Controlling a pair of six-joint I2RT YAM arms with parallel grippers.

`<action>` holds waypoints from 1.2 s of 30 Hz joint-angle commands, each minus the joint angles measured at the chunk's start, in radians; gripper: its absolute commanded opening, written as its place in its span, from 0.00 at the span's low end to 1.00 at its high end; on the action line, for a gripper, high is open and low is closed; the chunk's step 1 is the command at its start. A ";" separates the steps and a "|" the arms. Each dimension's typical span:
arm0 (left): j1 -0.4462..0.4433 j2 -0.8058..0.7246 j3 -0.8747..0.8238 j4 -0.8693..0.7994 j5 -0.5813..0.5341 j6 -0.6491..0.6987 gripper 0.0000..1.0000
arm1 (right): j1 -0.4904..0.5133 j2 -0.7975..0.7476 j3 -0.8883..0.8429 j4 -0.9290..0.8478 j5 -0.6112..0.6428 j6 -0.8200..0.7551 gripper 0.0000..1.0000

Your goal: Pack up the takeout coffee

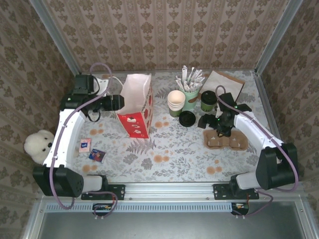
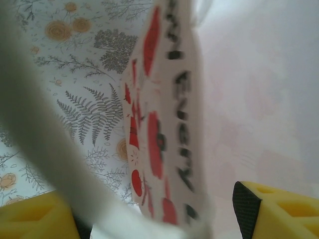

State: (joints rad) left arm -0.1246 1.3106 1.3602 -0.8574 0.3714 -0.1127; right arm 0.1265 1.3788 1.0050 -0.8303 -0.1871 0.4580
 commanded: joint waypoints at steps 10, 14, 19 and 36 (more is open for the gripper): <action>-0.062 0.114 0.102 0.063 -0.079 0.002 0.60 | -0.074 0.132 -0.009 -0.079 0.217 -0.171 0.90; -0.067 0.166 0.142 0.056 -0.071 0.001 0.50 | -0.076 0.171 -0.009 -0.069 0.241 -0.177 0.79; -0.068 0.186 0.173 0.024 -0.053 0.013 0.29 | -0.075 0.169 -0.030 -0.071 0.238 -0.145 0.77; -0.048 0.096 0.191 -0.204 0.177 0.237 0.00 | -0.039 0.059 -0.169 -0.002 0.258 -0.054 0.70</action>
State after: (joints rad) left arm -0.1825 1.4551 1.5146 -0.9531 0.4370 0.0208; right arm 0.0772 1.4708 0.8444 -0.8482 0.0544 0.3935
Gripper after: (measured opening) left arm 0.060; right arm 0.702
